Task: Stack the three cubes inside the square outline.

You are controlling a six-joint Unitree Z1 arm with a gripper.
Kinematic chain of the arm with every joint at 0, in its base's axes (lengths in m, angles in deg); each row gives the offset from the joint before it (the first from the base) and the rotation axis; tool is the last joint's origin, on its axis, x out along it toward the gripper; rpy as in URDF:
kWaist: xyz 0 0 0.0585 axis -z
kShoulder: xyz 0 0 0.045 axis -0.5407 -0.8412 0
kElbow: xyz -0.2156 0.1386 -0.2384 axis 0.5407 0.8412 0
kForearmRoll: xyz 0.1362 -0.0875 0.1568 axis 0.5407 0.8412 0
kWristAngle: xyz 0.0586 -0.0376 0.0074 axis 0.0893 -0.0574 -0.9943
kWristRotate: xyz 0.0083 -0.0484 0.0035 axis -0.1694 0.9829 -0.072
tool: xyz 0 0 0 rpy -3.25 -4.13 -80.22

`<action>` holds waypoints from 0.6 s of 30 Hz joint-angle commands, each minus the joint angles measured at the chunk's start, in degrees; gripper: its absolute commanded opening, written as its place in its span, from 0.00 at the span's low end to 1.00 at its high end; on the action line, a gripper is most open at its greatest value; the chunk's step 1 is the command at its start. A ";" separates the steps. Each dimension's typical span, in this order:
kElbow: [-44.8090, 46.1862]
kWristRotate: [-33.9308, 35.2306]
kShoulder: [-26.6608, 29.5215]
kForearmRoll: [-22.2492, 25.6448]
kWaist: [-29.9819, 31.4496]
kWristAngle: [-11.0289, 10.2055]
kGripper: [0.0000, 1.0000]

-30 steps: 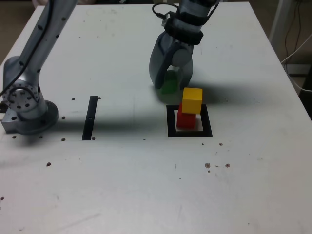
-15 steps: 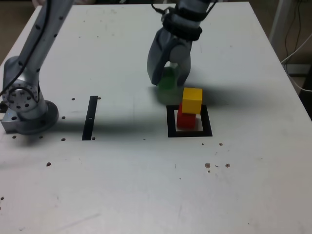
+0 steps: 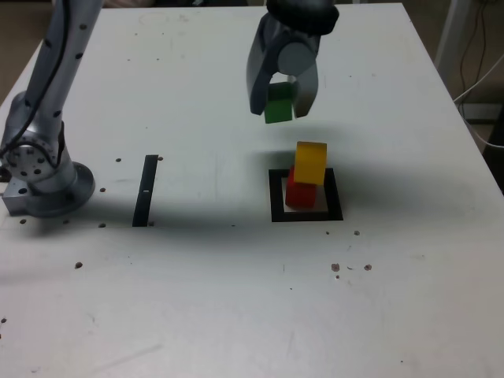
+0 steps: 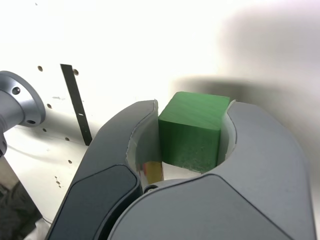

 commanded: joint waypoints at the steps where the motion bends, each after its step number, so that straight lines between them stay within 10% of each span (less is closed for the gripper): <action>1: -0.68 -0.05 0.85 1.04 0.96 0.11 0.29; 18: -3.74 1.77 3.50 1.23 10.12 1.01 0.28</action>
